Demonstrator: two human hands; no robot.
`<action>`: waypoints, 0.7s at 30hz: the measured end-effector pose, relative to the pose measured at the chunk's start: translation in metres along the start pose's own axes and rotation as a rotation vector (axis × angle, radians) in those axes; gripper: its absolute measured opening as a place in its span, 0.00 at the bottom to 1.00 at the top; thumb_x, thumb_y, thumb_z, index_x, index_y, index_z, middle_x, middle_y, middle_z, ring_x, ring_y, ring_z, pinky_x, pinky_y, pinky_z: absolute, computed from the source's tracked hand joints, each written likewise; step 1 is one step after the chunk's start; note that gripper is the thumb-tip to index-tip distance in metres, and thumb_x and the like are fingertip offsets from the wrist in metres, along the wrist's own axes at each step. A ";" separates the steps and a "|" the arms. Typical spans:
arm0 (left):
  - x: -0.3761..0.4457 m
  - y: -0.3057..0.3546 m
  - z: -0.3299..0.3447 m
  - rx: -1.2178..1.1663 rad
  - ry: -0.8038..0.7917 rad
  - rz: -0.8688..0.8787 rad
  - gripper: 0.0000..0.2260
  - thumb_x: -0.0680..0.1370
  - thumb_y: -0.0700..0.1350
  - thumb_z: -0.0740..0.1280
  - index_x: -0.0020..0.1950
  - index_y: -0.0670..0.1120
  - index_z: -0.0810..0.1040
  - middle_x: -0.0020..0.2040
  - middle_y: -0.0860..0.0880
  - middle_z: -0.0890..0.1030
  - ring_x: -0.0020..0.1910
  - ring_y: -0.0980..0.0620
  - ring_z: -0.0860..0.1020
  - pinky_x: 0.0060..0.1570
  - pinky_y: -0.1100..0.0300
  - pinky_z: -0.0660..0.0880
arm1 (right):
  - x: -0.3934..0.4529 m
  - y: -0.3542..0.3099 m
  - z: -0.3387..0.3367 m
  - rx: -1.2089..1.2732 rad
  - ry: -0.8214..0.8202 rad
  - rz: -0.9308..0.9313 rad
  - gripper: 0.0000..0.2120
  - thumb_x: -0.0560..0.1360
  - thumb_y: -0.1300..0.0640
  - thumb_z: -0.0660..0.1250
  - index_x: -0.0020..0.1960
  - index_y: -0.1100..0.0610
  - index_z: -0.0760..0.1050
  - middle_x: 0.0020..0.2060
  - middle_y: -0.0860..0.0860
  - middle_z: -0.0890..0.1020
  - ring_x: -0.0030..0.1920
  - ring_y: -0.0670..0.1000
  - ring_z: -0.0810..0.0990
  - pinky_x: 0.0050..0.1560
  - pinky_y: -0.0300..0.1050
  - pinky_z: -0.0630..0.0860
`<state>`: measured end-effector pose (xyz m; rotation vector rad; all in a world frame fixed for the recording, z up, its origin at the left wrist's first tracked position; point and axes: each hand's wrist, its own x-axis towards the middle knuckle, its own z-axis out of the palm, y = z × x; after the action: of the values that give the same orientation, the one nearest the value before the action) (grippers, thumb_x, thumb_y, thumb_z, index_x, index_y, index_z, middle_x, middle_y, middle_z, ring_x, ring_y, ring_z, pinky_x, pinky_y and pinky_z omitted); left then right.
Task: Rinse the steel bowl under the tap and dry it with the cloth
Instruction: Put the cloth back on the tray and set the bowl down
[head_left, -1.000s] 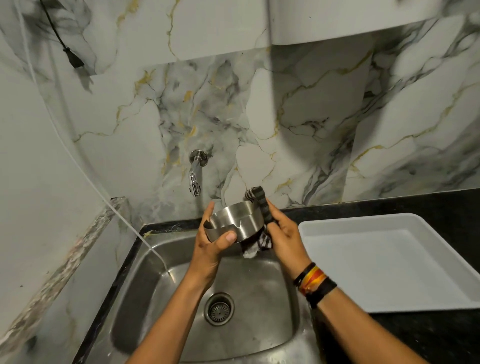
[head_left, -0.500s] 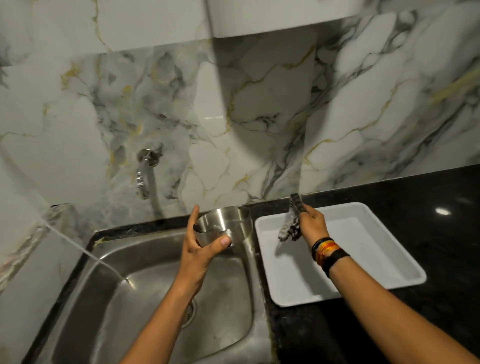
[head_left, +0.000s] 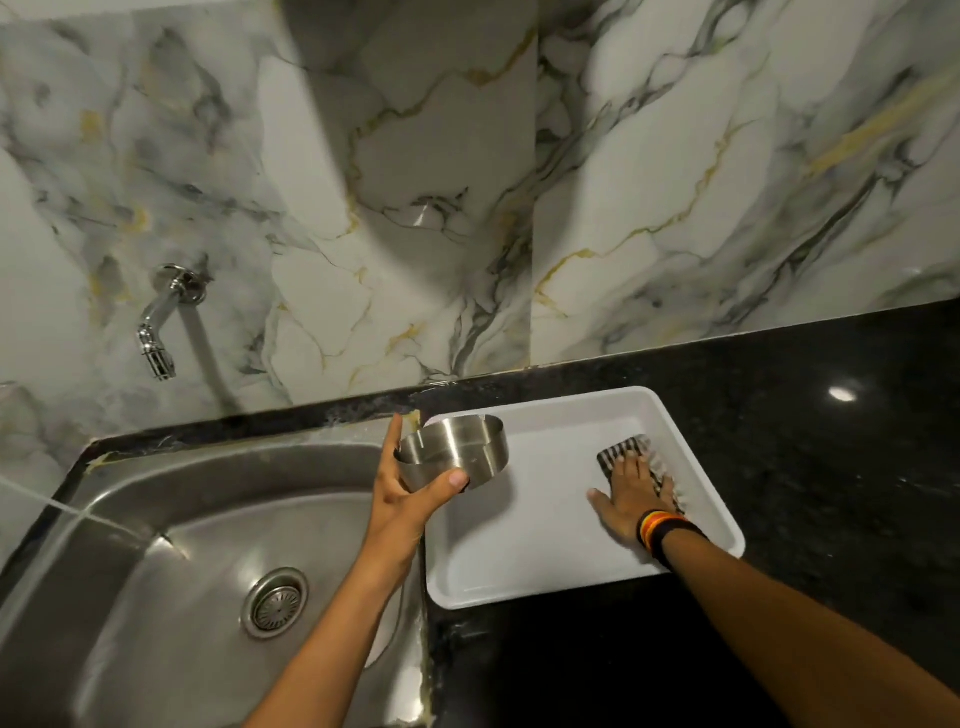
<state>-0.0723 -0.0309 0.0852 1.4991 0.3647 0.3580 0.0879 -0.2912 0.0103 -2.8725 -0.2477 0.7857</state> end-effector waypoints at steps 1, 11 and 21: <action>0.000 -0.001 0.003 0.027 -0.001 0.005 0.59 0.59 0.59 0.83 0.86 0.64 0.57 0.83 0.53 0.68 0.77 0.51 0.73 0.59 0.68 0.81 | -0.004 -0.004 -0.005 0.068 0.022 -0.011 0.37 0.86 0.38 0.48 0.85 0.60 0.42 0.85 0.56 0.41 0.84 0.56 0.38 0.81 0.62 0.37; 0.020 -0.030 0.040 0.382 -0.084 0.058 0.72 0.56 0.66 0.89 0.87 0.68 0.42 0.85 0.61 0.61 0.82 0.58 0.68 0.80 0.46 0.70 | -0.036 -0.067 -0.043 1.197 0.023 -0.349 0.09 0.83 0.59 0.68 0.49 0.56 0.87 0.42 0.53 0.89 0.44 0.52 0.87 0.43 0.40 0.84; 0.067 -0.071 0.046 1.098 -0.164 0.025 0.78 0.55 0.79 0.78 0.87 0.51 0.32 0.88 0.45 0.56 0.88 0.41 0.40 0.82 0.38 0.32 | 0.017 -0.078 -0.017 0.849 0.219 -0.201 0.11 0.80 0.61 0.68 0.46 0.64 0.87 0.39 0.63 0.87 0.43 0.65 0.85 0.47 0.59 0.86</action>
<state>0.0084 -0.0456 0.0148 2.5858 0.4353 0.0199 0.1015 -0.2133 0.0317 -2.0619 -0.1255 0.3897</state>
